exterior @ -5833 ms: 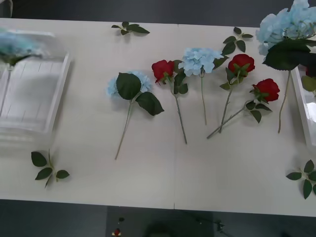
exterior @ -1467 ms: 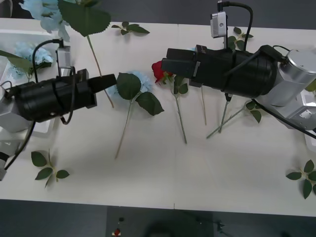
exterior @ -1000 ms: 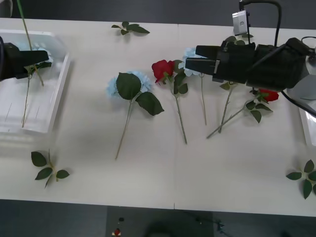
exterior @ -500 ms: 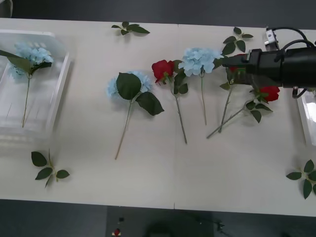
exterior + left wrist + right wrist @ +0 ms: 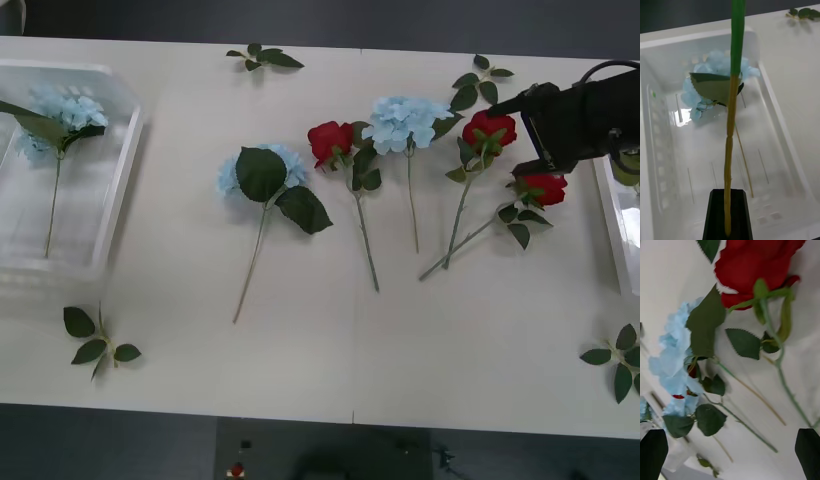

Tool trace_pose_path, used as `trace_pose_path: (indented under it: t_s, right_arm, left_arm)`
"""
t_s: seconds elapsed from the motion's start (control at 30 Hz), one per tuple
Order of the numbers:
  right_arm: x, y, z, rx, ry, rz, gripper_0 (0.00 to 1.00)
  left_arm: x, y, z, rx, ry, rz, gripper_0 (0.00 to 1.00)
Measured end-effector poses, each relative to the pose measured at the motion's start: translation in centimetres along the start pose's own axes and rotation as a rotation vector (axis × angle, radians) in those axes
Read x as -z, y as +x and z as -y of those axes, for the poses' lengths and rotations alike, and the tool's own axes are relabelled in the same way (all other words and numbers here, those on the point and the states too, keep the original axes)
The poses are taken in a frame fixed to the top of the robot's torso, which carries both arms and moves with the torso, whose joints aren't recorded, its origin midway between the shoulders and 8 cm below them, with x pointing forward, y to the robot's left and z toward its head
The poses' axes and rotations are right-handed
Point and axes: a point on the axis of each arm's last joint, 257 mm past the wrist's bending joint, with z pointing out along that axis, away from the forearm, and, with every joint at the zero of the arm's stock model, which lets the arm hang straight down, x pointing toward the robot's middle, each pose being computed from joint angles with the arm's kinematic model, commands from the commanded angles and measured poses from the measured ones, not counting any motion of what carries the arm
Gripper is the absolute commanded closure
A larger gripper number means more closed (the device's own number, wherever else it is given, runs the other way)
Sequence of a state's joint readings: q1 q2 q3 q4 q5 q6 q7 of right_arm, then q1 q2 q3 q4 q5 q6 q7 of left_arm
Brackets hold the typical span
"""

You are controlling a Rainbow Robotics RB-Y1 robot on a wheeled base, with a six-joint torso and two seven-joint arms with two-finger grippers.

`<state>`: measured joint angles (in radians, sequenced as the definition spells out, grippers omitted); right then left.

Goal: Put the red flowers into the right box and the blue flowers into the left box

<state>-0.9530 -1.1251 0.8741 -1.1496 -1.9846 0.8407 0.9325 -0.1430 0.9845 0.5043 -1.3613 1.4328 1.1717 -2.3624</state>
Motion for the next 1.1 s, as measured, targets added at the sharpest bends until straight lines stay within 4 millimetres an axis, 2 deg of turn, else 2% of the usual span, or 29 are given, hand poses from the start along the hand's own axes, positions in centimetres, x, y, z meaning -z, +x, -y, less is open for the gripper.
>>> trace_pose_path:
  t_s: [0.13,0.17,0.2,0.23,0.27,0.3,0.5,0.57,0.67,0.73,0.93,1.1]
  right_arm:
    - [1.7,-1.7,4.0,-0.017,0.142,0.043,0.0]
    - [2.1,-2.1,4.6,-0.043,0.164,0.059,0.0]
    - [2.3,-2.4,5.4,-0.066,0.187,0.073,0.0]
    - [2.5,-2.8,6.2,-0.067,0.213,0.088,0.0]
    - [2.6,-3.2,7.1,-0.048,0.243,0.102,0.0]
    - [2.7,-3.4,8.1,-0.028,0.276,0.112,0.0]
    - [2.3,-3.6,12.2,0.013,0.383,0.136,0.0]
    - [1.8,-3.7,13.1,0.015,0.395,0.142,0.0]
    - [0.5,-3.8,13.8,-0.011,0.394,0.148,0.0]
    - [-0.6,-3.8,13.5,-0.025,0.376,0.153,0.0]
    - [-3.7,-3.5,11.8,-0.062,0.309,0.168,0.0]
    - [-5.2,-3.2,11.6,-0.09,0.293,0.177,0.0]
  left_arm:
    - [0.2,1.0,-0.7,-0.008,-0.025,-0.027,0.97]
    - [0.2,1.1,-0.7,-0.008,-0.025,-0.028,0.83]
    - [0.2,1.1,-0.7,-0.007,-0.025,-0.028,0.53]
    - [0.2,1.0,-0.7,-0.006,-0.023,-0.026,0.37]
    - [0.2,0.9,-0.6,-0.004,-0.02,-0.023,0.1]
    - [0.2,0.8,-0.5,-0.002,-0.016,-0.02,0.0]
    - [0.1,0.3,0.4,0.016,0.019,0.004,0.0]
    - [0.2,0.1,2.0,0.032,0.077,0.009,0.0]
    - [0.3,-0.4,6.0,0.02,0.22,0.018,0.0]
    - [-0.1,-0.8,9.0,-0.028,0.311,0.022,0.0]
    - [-3.4,-3.3,17.8,-0.198,0.495,-0.01,0.0]
    - [-6.4,-5.0,21.8,-0.288,0.53,-0.089,0.0]
